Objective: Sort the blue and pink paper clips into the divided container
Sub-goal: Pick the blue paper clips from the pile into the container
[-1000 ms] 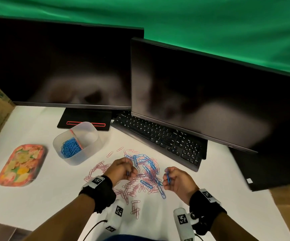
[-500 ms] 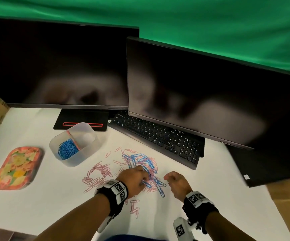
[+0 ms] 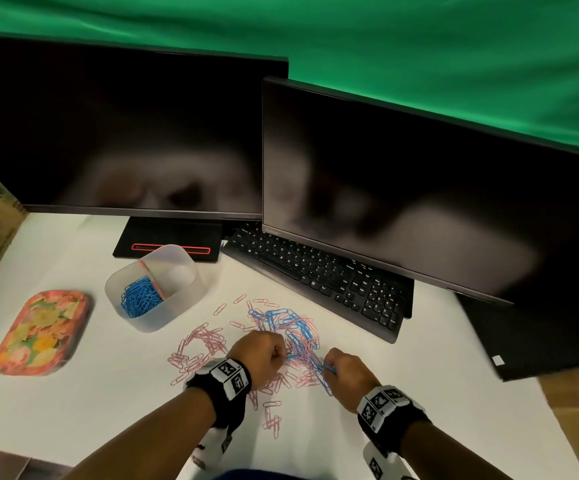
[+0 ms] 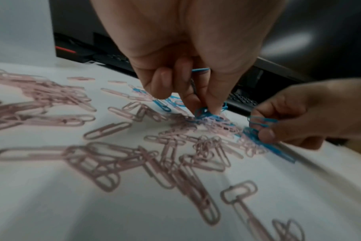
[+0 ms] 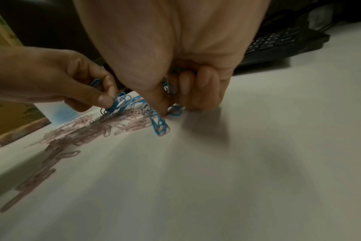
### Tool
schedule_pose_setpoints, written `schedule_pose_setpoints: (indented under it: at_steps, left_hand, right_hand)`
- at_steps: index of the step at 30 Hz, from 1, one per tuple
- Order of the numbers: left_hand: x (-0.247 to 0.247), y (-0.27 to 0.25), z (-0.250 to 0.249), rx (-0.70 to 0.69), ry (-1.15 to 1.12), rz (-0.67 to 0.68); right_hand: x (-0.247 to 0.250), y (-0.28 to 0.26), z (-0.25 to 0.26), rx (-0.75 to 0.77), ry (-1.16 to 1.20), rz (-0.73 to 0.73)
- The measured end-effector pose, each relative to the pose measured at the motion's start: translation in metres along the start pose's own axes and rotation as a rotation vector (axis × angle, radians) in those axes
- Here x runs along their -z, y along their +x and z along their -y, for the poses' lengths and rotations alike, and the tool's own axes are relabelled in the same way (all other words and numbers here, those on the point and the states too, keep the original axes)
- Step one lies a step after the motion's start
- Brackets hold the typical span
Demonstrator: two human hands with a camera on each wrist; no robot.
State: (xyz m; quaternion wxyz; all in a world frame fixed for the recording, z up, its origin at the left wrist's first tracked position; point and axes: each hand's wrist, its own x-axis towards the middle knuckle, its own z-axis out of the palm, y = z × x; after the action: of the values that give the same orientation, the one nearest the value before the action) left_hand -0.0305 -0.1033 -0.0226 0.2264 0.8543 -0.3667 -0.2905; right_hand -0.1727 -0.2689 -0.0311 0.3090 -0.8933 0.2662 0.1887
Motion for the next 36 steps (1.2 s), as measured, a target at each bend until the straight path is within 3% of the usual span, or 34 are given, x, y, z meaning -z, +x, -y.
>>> schedule_pose_setpoints:
  at_steps: [6, 10, 17, 23, 30, 36]
  left_hand:
    - [0.011, -0.004, 0.007, 0.105, -0.379, -0.081]
    - [0.016, -0.006, 0.015, 0.154, -0.498, -0.019]
    - [0.028, -0.008, 0.021, 0.259, -0.697, 0.041]
    - [0.04, -0.016, 0.027, 0.256, -0.868, 0.064]
    - [0.047, -0.022, 0.032, 0.237, -0.975, 0.126]
    - [0.049, -0.025, 0.039, 0.271, -0.892, 0.107]
  right_hand:
    - [0.01, -0.004, -0.008, 0.074, 0.139, 0.073]
    - [0.018, -0.004, -0.004, 0.049, 0.223, 0.157]
    - [0.022, -0.005, 0.037, -0.102, 0.767, 0.273]
    - [0.023, 0.001, 0.071, -0.116, 0.951, 0.248]
    - [0.02, 0.002, 0.089, -0.153, 1.136, 0.221]
    - [0.015, 0.006, 0.092, -0.126, 1.227, 0.205]
